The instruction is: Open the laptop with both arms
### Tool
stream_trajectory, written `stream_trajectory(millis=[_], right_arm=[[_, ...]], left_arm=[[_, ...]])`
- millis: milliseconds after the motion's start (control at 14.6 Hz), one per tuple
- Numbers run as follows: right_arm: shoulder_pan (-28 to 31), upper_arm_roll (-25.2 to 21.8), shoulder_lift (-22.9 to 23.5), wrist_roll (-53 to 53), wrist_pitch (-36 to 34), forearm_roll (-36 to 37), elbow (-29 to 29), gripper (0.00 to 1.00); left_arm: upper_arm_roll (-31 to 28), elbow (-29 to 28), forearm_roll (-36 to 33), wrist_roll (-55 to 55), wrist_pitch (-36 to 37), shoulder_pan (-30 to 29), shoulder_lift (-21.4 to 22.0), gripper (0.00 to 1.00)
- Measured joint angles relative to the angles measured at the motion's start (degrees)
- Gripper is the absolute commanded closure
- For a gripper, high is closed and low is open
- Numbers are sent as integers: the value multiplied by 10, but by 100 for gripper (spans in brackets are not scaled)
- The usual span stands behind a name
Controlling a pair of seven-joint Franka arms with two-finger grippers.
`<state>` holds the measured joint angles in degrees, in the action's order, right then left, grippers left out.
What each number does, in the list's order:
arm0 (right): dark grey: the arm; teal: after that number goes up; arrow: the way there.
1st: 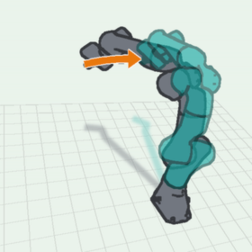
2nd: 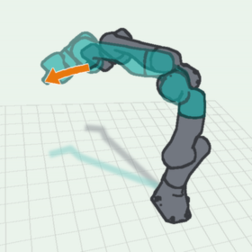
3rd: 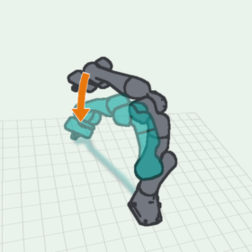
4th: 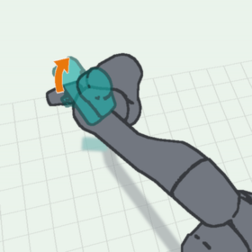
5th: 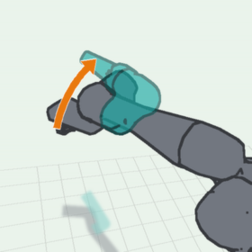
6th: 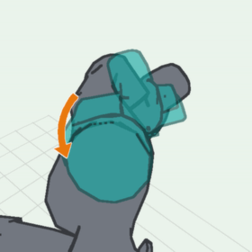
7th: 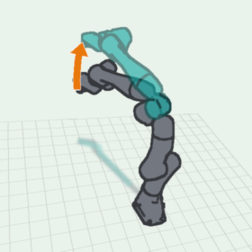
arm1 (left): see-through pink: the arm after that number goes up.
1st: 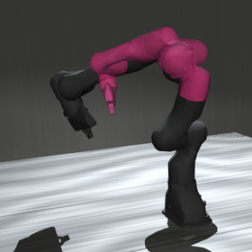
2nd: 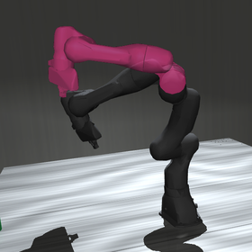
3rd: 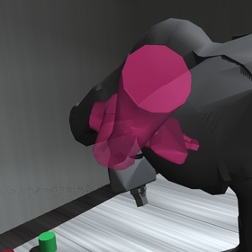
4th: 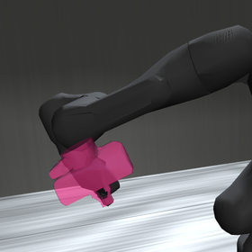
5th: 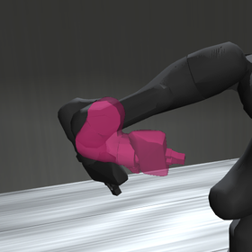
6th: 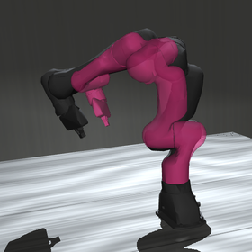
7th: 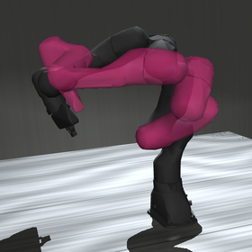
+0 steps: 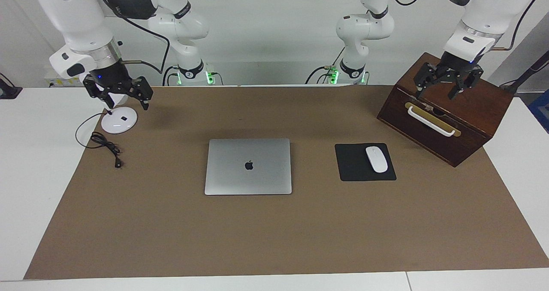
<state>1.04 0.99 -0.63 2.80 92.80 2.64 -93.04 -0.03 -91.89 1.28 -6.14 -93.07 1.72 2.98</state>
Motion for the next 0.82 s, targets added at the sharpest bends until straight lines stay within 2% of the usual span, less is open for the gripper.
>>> stream_trajectory(millis=[479, 821], right_arm=[[1, -1, -2, 0, -1, -1, -2, 0], [22, -8, -2, 0, 0, -52, -6, 0]], left_arm=[[0, 0, 0, 0, 0, 0, 0, 0], [0, -1, 0, 0, -1, 0, 0, 0]])
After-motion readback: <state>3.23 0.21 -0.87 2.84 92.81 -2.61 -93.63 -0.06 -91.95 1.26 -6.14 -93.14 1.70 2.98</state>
